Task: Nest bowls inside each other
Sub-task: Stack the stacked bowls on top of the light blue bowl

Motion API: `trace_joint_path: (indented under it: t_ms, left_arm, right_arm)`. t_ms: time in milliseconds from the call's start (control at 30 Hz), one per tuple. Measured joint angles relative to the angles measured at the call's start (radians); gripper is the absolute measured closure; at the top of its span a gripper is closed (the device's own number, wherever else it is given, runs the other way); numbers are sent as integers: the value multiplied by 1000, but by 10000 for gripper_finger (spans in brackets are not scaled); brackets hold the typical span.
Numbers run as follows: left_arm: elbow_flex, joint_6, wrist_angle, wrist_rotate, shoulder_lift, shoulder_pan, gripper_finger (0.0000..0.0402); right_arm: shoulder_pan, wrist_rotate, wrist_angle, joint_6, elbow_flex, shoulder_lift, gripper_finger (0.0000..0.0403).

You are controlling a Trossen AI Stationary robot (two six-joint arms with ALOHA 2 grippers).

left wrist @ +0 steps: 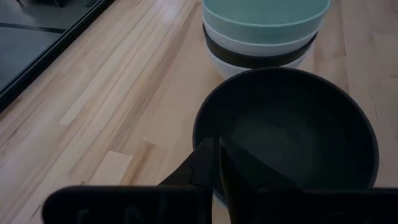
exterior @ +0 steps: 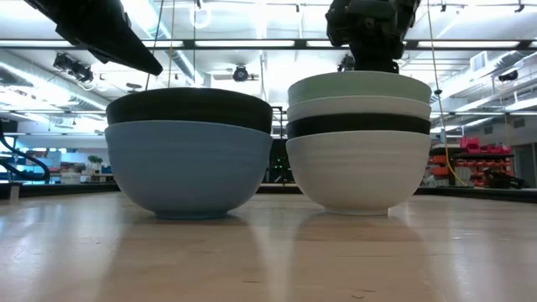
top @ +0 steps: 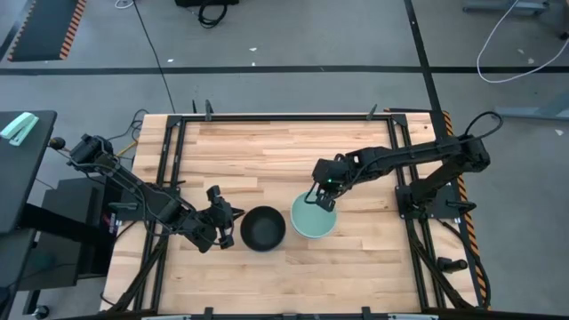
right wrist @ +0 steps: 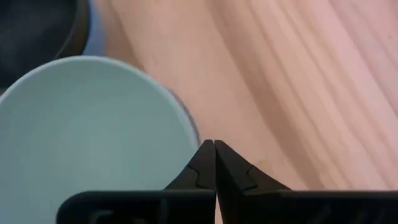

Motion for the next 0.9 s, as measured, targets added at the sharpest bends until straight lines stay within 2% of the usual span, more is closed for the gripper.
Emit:
trace_joint_path:
  t_ms: [167, 233, 400, 467, 533, 733, 900]
  left_arm:
    - [1, 17, 30, 0, -1, 11, 377]
    - [19, -8, 28, 53, -3, 46, 378]
    - [56, -26, -13, 452, 2, 197, 373]
    - [69, -10, -39, 568, 5, 255, 370]
    - [75, -8, -79, 637, 6, 299, 367]
    - [82, -28, -188, 693, 6, 404, 369]
    - [82, -13, -217, 717, 23, 469, 376]
  right_arm:
    - [-42, 1, -16, 0, 8, 0, 380]
    - [-55, 1, -21, 0, 8, 0, 373]
    - [-85, 1, -62, 3, 8, 0, 365]
    - [-93, 1, -91, 4, 8, 0, 364]
    - [-95, 2, -119, 4, 8, 0, 364]
    - [-94, 1, -154, 3, 8, -5, 363]
    - [-100, 1, -157, 2, 8, -13, 363]
